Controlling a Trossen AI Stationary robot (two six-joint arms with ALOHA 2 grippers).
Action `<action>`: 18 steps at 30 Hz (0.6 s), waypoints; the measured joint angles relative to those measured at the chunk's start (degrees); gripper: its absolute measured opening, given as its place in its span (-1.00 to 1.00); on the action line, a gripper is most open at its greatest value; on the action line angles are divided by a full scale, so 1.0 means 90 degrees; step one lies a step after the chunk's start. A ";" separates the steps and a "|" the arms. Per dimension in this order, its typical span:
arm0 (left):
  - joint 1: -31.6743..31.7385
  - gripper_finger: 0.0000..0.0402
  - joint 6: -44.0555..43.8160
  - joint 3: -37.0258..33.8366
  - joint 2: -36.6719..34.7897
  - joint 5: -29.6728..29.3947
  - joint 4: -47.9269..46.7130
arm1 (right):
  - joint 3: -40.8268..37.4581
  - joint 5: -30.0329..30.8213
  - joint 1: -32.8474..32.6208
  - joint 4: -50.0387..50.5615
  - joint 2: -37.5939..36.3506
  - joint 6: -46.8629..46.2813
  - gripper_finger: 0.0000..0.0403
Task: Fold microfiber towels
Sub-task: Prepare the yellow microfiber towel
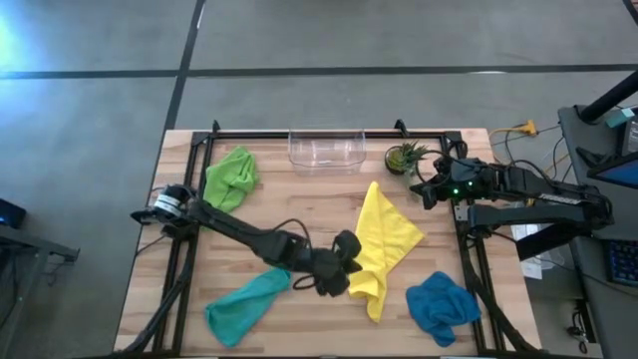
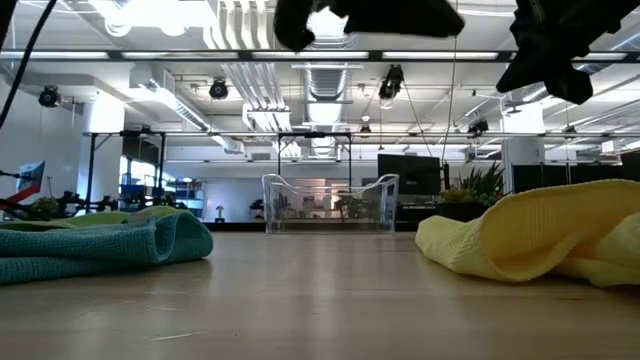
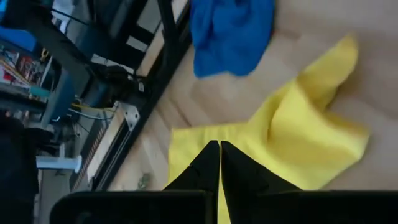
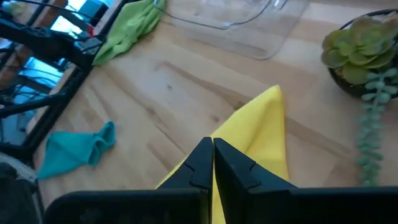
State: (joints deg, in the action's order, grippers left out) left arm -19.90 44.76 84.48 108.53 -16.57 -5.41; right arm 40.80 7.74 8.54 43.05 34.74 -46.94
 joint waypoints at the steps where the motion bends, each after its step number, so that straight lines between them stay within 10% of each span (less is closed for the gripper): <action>1: -0.0052 -1.00 -0.0295 0.0051 0.0000 -0.0008 0.0014 | 0.0000 -0.0008 -0.0001 -0.0004 -0.0025 0.0010 -0.96; 12: -0.0640 -1.00 -0.3075 0.2243 0.1475 -0.0353 0.0002 | 0.0002 -0.0948 -0.0012 0.0005 -0.0179 0.0777 -0.96; 18: -0.0810 -1.00 -0.3249 0.4122 0.2947 -0.0722 -0.1953 | 0.0002 -0.2140 -0.0036 0.0024 -0.0284 0.1206 -0.96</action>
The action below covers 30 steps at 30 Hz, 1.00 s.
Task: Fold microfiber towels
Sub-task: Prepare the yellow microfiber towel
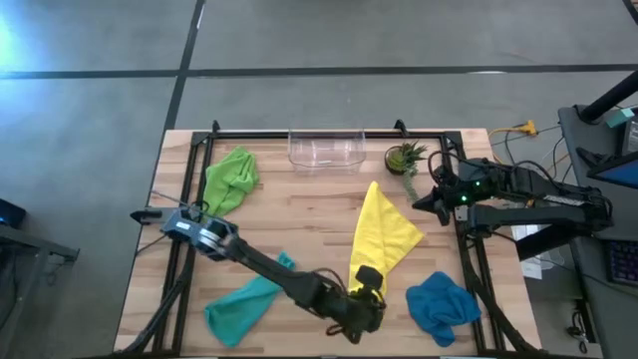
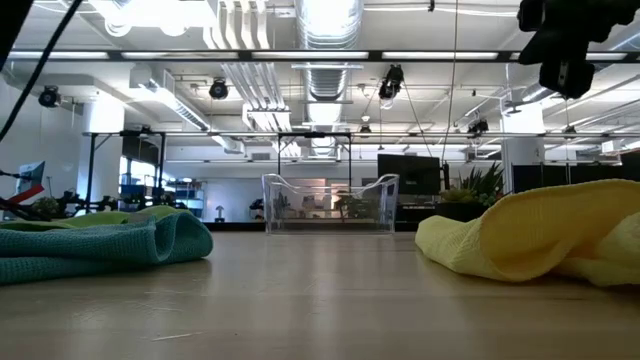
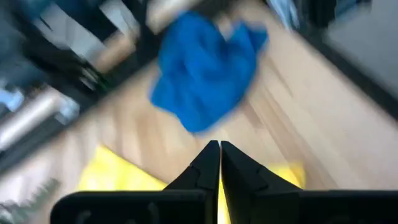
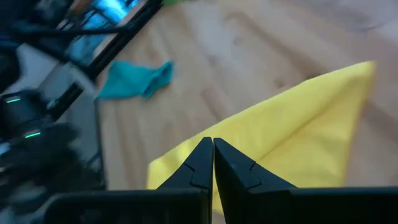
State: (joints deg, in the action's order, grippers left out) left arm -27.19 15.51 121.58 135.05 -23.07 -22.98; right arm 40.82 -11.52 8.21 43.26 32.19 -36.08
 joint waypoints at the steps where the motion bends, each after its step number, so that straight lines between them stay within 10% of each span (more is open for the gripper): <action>1: -0.0004 -1.00 -0.0159 0.0280 0.0185 0.0003 -0.0203 | 0.0000 -0.0165 -0.0005 0.0011 -0.0036 0.0018 -0.96; 11: 0.0087 -0.99 -0.3256 0.0968 0.0553 0.2514 -0.1109 | 0.0000 -0.0747 -0.0010 0.0178 -0.0540 0.0013 -0.96; 22: -0.0098 -0.42 -0.1486 0.0621 0.0562 0.0844 -0.0918 | -0.0001 -0.0741 -0.0010 0.0550 -0.1088 -0.0100 -0.96; 30: -0.0081 0.09 -0.1131 0.0137 0.0563 0.1024 -0.0478 | -0.0002 -0.0723 -0.0010 0.0698 -0.1308 -0.0157 -0.96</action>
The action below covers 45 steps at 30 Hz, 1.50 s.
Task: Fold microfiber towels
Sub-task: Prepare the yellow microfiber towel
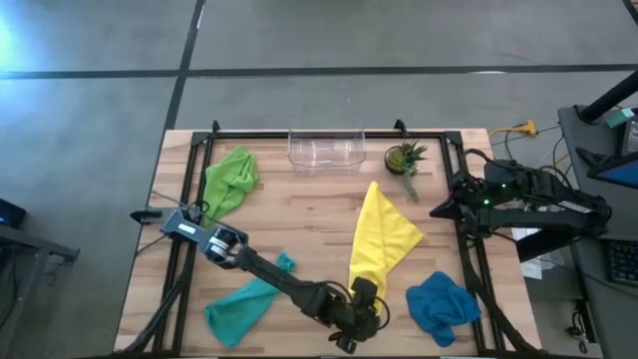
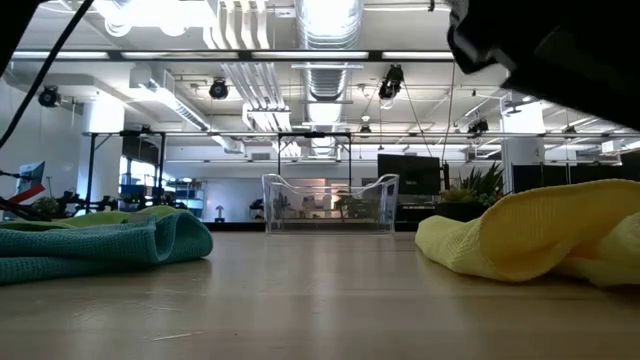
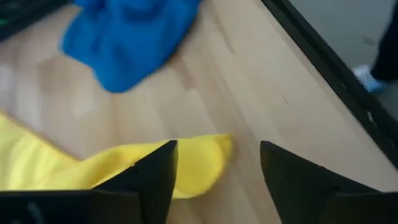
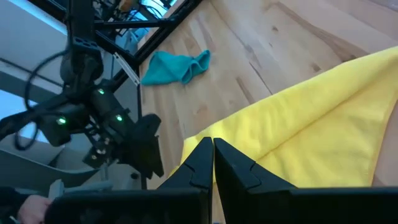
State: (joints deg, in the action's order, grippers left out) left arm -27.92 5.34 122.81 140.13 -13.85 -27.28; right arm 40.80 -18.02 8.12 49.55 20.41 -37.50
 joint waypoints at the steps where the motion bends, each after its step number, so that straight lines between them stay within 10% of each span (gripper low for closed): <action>1: 0.0002 0.11 0.0148 -0.0022 0.0002 0.0123 0.0028 | 0.0002 0.0000 0.0000 -0.0002 -0.0015 -0.0003 -0.96; 22: 0.0367 0.02 0.1008 -0.0245 0.0249 0.0288 0.0252 | 0.0002 0.0005 0.0002 -0.0008 -0.0013 -0.0338 -0.96; 36: 0.0352 -0.94 0.1128 -0.0132 0.0244 0.0676 0.0301 | 0.0002 0.0005 0.0002 -0.0008 -0.0013 -0.0452 -0.96; 45: 0.0403 -1.00 0.0380 0.0173 0.0142 0.0260 0.0235 | 0.0002 0.0002 0.0002 -0.0010 -0.0013 -0.0427 -0.96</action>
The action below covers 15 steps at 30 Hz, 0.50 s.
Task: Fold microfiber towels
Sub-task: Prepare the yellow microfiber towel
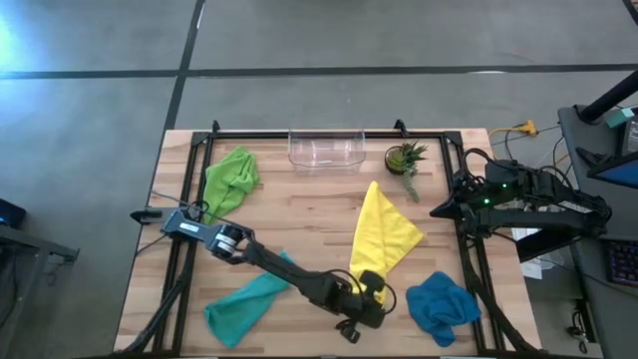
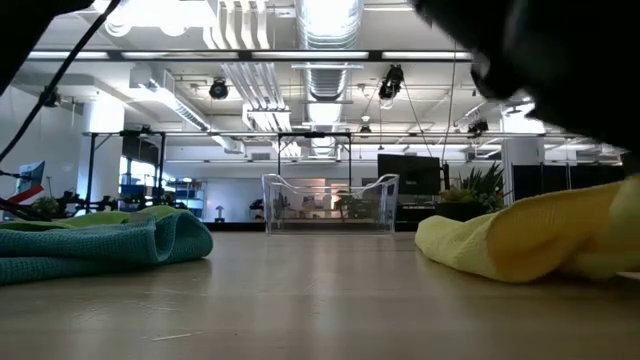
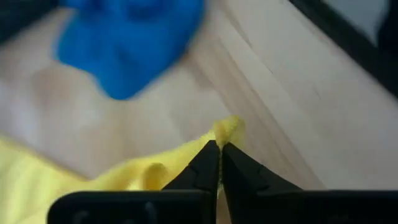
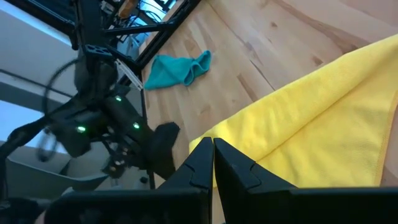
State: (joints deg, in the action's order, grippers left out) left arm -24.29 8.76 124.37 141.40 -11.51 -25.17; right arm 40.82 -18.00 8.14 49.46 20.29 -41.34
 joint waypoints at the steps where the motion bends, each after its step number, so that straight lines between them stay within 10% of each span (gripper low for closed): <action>1: 0.0023 -1.00 -0.0234 0.0058 -0.0085 -0.0180 0.0000 | 0.0000 0.0000 0.0000 -0.0001 0.0000 0.0014 -0.96; 15: 0.0226 -1.00 -0.1436 0.0287 -0.2509 -0.3901 0.0080 | 0.0000 -0.0024 0.0000 -0.1445 0.0000 0.0437 -0.96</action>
State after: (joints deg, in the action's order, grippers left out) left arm -22.26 -4.16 126.95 118.82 -46.62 -24.45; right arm 40.82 -18.22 8.14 36.46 20.29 -37.41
